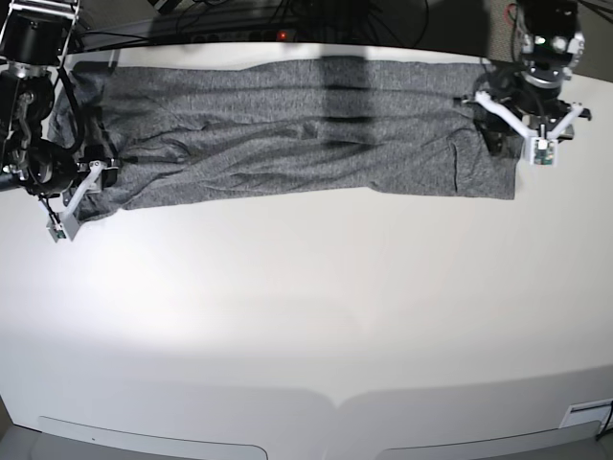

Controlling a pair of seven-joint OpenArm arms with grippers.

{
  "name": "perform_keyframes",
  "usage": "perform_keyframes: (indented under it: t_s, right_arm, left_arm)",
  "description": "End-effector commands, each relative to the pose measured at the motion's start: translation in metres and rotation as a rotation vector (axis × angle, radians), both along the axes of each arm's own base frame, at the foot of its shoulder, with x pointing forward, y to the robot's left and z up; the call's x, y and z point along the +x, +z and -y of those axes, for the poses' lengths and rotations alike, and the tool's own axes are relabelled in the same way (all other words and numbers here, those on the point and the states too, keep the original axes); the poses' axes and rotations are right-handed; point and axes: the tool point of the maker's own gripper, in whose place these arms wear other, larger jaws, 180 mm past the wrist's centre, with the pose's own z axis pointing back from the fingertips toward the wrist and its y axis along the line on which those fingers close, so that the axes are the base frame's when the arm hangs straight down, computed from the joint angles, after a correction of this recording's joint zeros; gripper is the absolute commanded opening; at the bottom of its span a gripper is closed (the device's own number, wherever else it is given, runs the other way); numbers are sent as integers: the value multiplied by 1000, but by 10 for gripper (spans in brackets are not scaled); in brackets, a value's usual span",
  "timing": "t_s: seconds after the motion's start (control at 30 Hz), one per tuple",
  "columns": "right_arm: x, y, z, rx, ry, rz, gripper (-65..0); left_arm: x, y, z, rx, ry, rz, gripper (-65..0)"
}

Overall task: Fold the T-shirt properly
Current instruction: 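Release the cuff and grasp the strip's end with the left gripper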

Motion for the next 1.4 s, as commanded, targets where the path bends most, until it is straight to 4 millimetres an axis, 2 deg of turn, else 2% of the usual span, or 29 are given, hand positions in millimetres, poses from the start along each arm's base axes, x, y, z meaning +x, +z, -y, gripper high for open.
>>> perform_keyframes:
  t_s: [0.0, 0.1, 0.23, 0.3, 0.53, 0.6, 0.7, 0.8, 0.93, 1.17, 1.37]
  right_arm:
    - [10, 13, 8, -17, 5, 40, -357]
    - [9, 13, 8, -18, 5, 33, -357]
    - [9, 13, 8, -18, 5, 33, -357]
    - [9, 13, 8, -19, 5, 33, -357]
    - [7, 12, 8, -20, 6, 18, -357]
    - [6, 12, 8, -21, 6, 16, -357]
    - [6, 12, 8, -21, 6, 16, -357]
    - [6, 12, 8, -21, 6, 16, -357]
    - [5, 11, 8, -22, 6, 11, -357]
    - [6, 11, 8, -22, 6, 12, -357]
    - [6, 11, 8, -21, 6, 13, -357]
  left_arm:
    - [8, 17, -19, 25, 23, 56, -320]
    - [12, 34, -47, -48, 69, 93, -320]
    - [11, 45, -52, -223, 13, 96, -320]
    - [5, 37, -50, -298, -31, 61, -320]
    - [-21, -12, -46, -519, -99, -73, -320]
    - [-23, -19, -39, -600, -136, -111, -320]
    - [-24, -29, -30, -774, -100, -175, -320]
    - [-16, -29, -25, -927, -69, -176, -320]
    - [-4, -28, -26, -980, -43, -140, -320]
    - [-6, -30, -19, -1002, -45, -143, -320]
    - [-16, -34, 23, -1144, -86, -192, -320]
